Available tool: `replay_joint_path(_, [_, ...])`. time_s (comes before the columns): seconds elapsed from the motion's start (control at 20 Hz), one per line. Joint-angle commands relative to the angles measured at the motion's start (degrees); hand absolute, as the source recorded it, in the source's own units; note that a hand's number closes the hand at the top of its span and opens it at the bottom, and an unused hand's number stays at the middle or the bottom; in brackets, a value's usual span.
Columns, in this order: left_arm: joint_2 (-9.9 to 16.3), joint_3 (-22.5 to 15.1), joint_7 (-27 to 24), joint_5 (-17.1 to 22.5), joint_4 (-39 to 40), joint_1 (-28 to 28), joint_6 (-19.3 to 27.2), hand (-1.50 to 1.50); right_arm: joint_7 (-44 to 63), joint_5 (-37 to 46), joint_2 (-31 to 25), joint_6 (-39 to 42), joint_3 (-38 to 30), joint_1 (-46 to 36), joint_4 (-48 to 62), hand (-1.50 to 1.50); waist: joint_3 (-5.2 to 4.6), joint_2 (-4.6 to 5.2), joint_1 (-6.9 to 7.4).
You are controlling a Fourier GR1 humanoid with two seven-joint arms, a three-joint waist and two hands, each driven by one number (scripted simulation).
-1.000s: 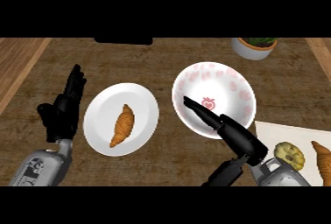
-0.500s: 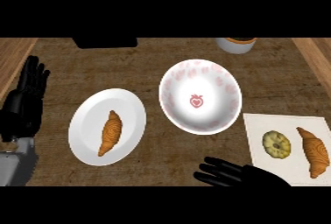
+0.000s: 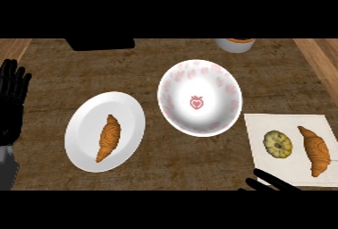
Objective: Pick the squash from the placemat and place it in the bowl
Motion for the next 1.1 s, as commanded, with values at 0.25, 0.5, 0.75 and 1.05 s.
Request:
replay_joint_path(0.25, [0.19,0.96,-0.97,0.27,0.68,-0.58,-1.74,0.00,16.89,12.73,-14.39,13.23,-5.73,7.94,-10.33,-1.50,0.03,0.67,1.39])
replay_joint_path(0.5, [1.15,2.31,-0.05,1.93,2.49,-2.42,-5.08,0.00,23.97,18.75,-13.50,19.38,-2.59,11.34,-13.13,-1.50,0.11,0.97,2.53])
replay_joint_path(0.75, [-0.16,2.80,-1.26,0.20,3.39,-3.21,-5.13,0.00,21.41,17.33,-12.32,18.08,-7.20,11.37,-9.43,-1.50,0.15,1.08,3.22])
replay_joint_path(1.05, [-2.28,2.75,-0.91,-1.19,2.16,-2.92,-4.62,0.00,18.76,19.93,-7.32,19.87,-7.45,9.99,-4.37,-1.50,0.17,1.16,3.68])
